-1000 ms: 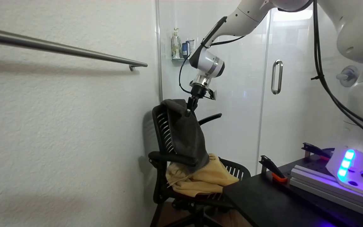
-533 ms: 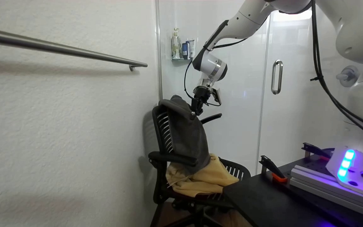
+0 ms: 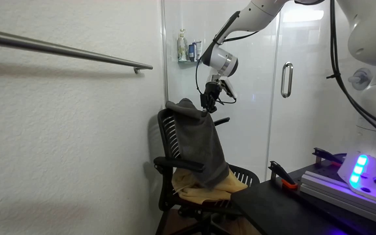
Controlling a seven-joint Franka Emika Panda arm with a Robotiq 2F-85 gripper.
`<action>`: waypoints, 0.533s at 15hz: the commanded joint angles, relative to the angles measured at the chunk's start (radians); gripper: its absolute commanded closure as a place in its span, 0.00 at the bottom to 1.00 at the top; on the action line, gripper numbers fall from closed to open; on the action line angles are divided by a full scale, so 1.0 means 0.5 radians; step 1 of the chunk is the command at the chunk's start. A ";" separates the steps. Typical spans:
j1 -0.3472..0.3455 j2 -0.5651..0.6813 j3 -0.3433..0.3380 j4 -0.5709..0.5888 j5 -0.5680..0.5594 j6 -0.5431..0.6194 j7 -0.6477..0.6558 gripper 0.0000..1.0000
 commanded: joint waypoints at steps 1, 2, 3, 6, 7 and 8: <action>0.014 -0.143 -0.044 -0.123 0.011 -0.192 0.174 0.99; 0.014 -0.163 -0.048 -0.139 0.020 -0.242 0.220 0.99; 0.018 -0.183 -0.056 -0.153 0.018 -0.293 0.276 0.99; 0.042 -0.249 -0.096 -0.192 -0.016 -0.340 0.409 0.99; 0.086 -0.288 -0.137 -0.221 -0.130 -0.240 0.451 0.99; 0.106 -0.300 -0.162 -0.212 -0.244 -0.202 0.444 0.99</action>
